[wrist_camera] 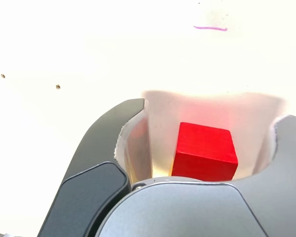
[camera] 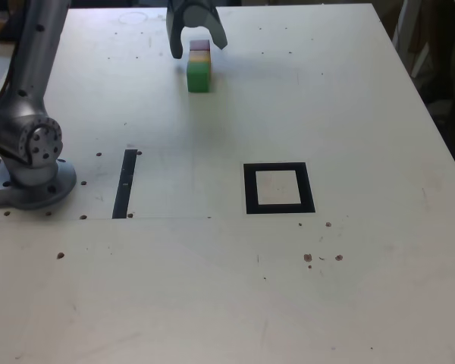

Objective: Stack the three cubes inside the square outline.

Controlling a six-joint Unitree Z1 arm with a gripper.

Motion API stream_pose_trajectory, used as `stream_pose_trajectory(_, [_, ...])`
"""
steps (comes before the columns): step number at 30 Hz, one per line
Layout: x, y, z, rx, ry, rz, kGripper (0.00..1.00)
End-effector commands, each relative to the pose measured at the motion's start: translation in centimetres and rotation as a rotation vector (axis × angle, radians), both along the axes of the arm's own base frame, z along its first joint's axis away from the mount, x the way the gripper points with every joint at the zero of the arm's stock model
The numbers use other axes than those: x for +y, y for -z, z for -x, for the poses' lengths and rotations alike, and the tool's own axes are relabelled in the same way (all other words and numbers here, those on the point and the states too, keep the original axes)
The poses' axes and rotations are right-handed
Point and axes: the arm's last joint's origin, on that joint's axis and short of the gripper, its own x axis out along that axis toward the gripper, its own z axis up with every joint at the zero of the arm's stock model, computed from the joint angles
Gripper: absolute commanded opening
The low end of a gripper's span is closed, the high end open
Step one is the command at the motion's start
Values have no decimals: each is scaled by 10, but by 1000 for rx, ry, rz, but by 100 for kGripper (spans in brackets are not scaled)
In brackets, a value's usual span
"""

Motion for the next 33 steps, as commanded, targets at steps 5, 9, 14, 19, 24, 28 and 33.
stream_pose_trajectory(5, [2,1,-1,-2,-11,-5,52])
stream_pose_trajectory(9, [2,2,-1,-1,-10,-7,41])
stream_pose_trajectory(14, [1,2,0,3,-9,-3,39])
stream_pose_trajectory(19, [1,2,0,5,-8,0,39])
stream_pose_trajectory(24, [1,2,0,5,-8,1,39])
stream_pose_trajectory(28, [-1,-3,1,-2,-8,-6,39])
stream_pose_trajectory(33, [-7,-22,1,-21,1,-30,39])
